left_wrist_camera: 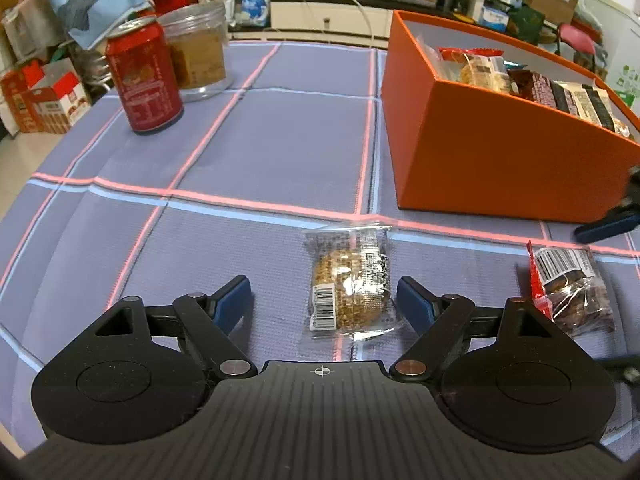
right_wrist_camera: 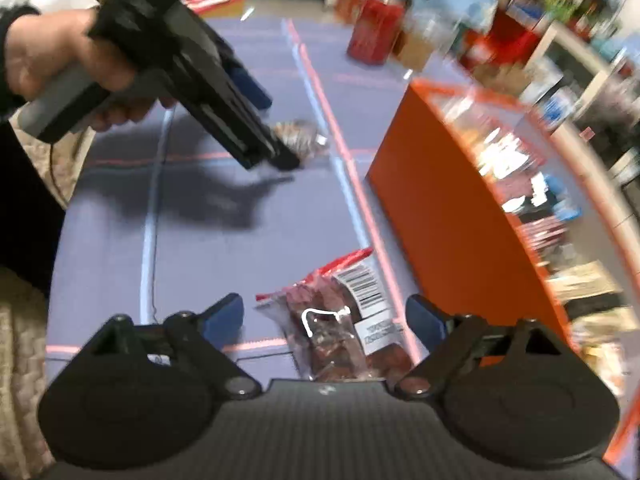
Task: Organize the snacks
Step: 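Move the left gripper to the clear granola packet while the right approaches the red-tagged date bag, then position both grippers around the granola packet and the date bag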
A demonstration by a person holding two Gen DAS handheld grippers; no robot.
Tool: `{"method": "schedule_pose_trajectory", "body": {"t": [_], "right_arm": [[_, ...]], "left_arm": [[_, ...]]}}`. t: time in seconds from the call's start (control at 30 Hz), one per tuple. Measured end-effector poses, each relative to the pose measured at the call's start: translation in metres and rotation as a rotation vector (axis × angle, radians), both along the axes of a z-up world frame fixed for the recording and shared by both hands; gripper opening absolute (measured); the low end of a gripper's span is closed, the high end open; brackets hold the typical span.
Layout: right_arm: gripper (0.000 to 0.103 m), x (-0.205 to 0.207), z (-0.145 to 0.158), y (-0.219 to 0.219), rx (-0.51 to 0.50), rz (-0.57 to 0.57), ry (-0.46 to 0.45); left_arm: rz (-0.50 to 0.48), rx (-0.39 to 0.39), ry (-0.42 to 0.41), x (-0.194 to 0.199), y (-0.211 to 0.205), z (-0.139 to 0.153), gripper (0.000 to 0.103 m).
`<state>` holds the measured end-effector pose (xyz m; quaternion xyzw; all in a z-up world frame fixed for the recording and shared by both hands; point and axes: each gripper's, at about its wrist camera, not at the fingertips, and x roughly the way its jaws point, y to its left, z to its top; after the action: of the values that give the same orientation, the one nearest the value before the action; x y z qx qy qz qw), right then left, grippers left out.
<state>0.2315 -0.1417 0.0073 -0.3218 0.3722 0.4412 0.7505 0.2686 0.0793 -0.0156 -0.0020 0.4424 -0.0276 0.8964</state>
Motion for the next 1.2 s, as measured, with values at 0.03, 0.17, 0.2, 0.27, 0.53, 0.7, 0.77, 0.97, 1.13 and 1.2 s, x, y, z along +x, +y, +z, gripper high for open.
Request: {"method": "schedule_pose_trajectory", "body": {"t": [0.03, 0.17, 0.2, 0.27, 0.53, 0.7, 0.77, 0.97, 1.13, 1.2], "right_arm": [[0.079, 0.008, -0.006, 0.001, -0.02, -0.003, 0.031], [0.058, 0.023, -0.01, -0.007, 0.012, -0.091, 0.119], [0.057, 0.021, -0.011, -0.01, 0.018, -0.145, 0.124], [0.058, 0.011, -0.011, -0.018, 0.043, -0.3, 0.122], [0.084, -0.081, -0.018, -0.06, 0.287, -1.002, 0.081], [0.093, -0.111, 0.01, -0.067, 0.348, -1.057, -0.046], [0.093, -0.115, 0.012, -0.07, 0.374, -1.06, -0.074], [0.093, -0.1, -0.011, -0.052, 0.329, -0.928, -0.069], [0.093, -0.09, -0.018, -0.054, 0.323, -0.934, -0.06], [0.093, -0.084, -0.021, -0.055, 0.327, -0.947, -0.045]], "left_arm": [[-0.001, -0.001, 0.003, 0.001, 0.0, -0.001, 0.08], [0.008, -0.02, 0.02, 0.003, 0.003, -0.004, 0.08], [0.01, -0.023, 0.02, 0.003, 0.003, -0.004, 0.08], [0.017, -0.028, 0.018, 0.001, 0.004, -0.002, 0.08], [0.032, -0.051, 0.008, -0.016, -0.002, 0.003, 0.08], [0.063, -0.098, -0.017, -0.015, 0.005, 0.005, 0.08], [0.053, -0.094, -0.015, -0.01, 0.005, 0.001, 0.077], [0.048, -0.082, -0.016, -0.002, -0.005, -0.005, 0.077], [0.043, 0.046, -0.033, -0.003, -0.025, -0.01, 0.086], [0.069, 0.036, -0.029, -0.004, -0.026, -0.011, 0.089]]}}
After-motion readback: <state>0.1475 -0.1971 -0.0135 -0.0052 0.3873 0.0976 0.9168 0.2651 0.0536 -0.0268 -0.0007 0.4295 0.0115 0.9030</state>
